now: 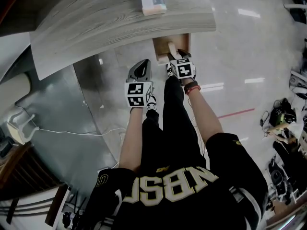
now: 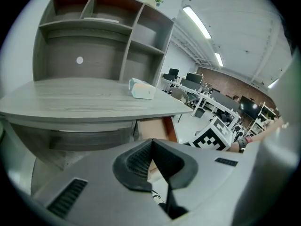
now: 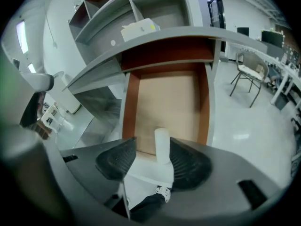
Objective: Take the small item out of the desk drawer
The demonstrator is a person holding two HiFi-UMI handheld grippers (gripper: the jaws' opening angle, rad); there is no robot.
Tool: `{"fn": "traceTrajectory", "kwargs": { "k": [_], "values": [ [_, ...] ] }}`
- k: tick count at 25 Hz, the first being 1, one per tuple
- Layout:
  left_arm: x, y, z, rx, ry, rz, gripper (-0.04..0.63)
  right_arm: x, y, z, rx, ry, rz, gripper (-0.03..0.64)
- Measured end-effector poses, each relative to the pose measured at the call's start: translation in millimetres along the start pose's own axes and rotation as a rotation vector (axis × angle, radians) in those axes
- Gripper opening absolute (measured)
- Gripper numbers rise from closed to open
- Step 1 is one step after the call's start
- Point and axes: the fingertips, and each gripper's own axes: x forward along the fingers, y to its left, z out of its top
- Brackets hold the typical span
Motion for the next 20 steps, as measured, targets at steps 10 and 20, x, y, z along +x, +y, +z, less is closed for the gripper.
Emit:
{"fn": "traceTrajectory", "kwargs": {
  "k": [10,20],
  "values": [
    [18.4,11.2,-13.6,-0.022,0.032,0.009,0.014,37.4,-14.7,-7.3,0.013,0.052,-0.026,0.187],
    [20.0,18.1,-17.4,-0.031,0.039,0.010,0.013,51.8,-19.9,-3.3,0.013,0.068,-0.046,0.121]
  ]
}}
